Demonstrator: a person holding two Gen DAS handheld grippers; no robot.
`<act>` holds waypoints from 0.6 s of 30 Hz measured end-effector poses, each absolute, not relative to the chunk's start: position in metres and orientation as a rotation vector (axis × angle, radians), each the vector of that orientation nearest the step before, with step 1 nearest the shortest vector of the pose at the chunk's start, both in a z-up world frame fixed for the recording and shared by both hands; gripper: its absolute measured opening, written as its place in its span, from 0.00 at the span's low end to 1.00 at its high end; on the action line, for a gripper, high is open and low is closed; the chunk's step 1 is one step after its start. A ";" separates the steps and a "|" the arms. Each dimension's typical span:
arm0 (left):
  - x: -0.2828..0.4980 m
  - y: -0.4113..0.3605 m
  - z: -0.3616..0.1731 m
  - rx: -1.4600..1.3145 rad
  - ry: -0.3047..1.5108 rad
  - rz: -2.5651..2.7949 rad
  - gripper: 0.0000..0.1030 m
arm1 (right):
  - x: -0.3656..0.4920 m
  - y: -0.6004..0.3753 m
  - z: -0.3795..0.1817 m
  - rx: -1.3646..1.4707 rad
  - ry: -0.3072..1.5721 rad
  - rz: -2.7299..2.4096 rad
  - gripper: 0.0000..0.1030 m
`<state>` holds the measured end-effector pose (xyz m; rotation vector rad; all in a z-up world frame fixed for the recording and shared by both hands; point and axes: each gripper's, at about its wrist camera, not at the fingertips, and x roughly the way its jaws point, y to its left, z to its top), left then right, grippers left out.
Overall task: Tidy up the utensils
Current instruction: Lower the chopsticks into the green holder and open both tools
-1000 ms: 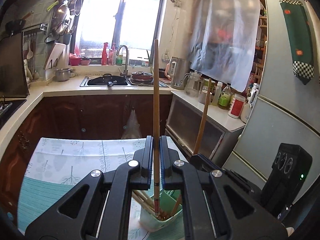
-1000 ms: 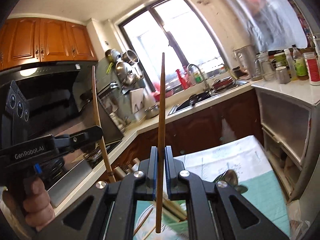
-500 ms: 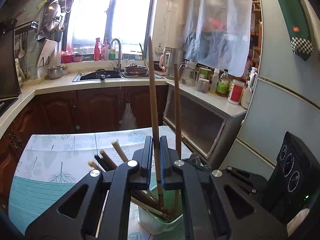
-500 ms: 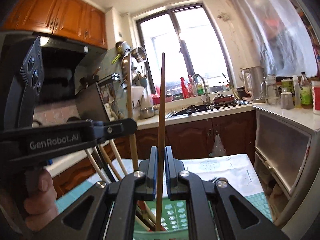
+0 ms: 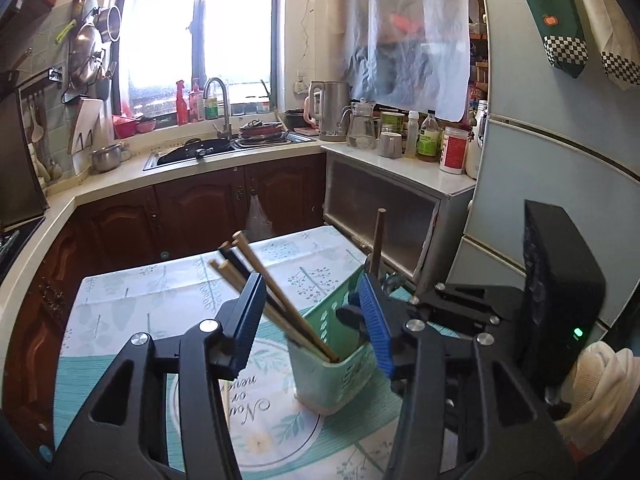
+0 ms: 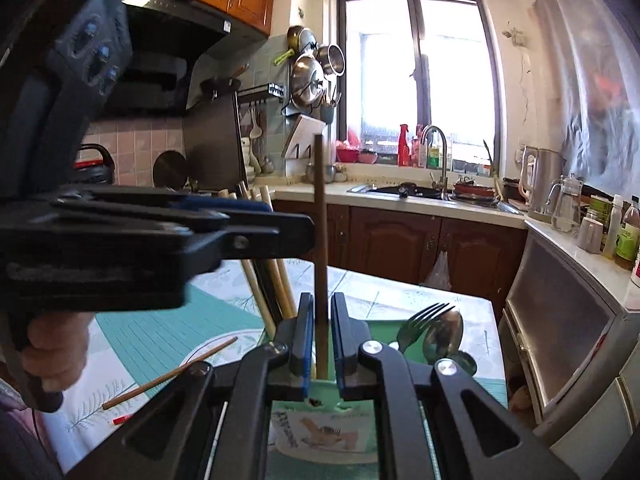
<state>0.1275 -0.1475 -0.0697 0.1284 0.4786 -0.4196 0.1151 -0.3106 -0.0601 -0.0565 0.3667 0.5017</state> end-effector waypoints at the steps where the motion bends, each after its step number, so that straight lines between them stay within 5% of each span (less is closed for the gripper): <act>1: 0.122 -0.143 -0.069 0.131 0.488 -0.411 0.44 | 0.115 -0.309 -0.059 -0.056 0.380 0.497 0.10; 18: 0.082 -0.023 -0.105 0.009 0.700 -0.163 0.45 | 0.137 -0.282 -0.030 0.127 0.476 0.511 0.14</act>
